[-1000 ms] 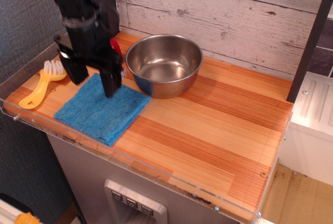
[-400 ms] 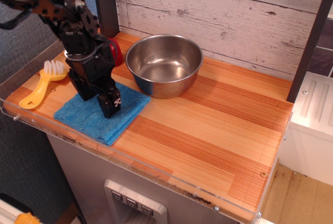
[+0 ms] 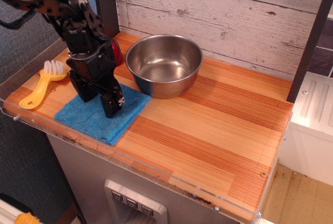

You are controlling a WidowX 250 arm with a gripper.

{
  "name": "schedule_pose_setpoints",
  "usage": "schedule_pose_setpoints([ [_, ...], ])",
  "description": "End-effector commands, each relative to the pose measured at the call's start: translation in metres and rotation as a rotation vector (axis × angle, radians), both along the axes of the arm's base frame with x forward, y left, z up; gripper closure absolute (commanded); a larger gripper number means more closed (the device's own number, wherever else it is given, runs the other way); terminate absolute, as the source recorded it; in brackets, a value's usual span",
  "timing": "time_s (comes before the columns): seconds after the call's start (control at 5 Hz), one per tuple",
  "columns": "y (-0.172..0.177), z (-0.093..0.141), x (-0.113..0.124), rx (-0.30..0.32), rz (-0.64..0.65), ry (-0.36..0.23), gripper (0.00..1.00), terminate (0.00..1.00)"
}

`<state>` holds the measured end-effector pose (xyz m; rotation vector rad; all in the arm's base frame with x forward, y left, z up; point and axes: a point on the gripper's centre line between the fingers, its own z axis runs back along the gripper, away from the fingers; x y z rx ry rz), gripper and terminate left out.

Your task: Move blue cloth to upper right corner of table.

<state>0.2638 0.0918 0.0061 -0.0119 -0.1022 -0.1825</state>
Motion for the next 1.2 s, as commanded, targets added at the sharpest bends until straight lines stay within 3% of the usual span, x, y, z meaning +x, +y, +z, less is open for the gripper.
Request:
schedule_pose_setpoints([
  [0.0, -0.067, 0.015, -0.014, 0.01, -0.076, -0.003, 0.0, 0.0],
  [0.6, -0.154, -0.003, 0.015, 0.118, -0.032, 0.015, 0.0, 0.0],
  [1.0, -0.19, 0.006, 0.027, 0.082, 0.036, -0.009, 0.0, 0.0],
])
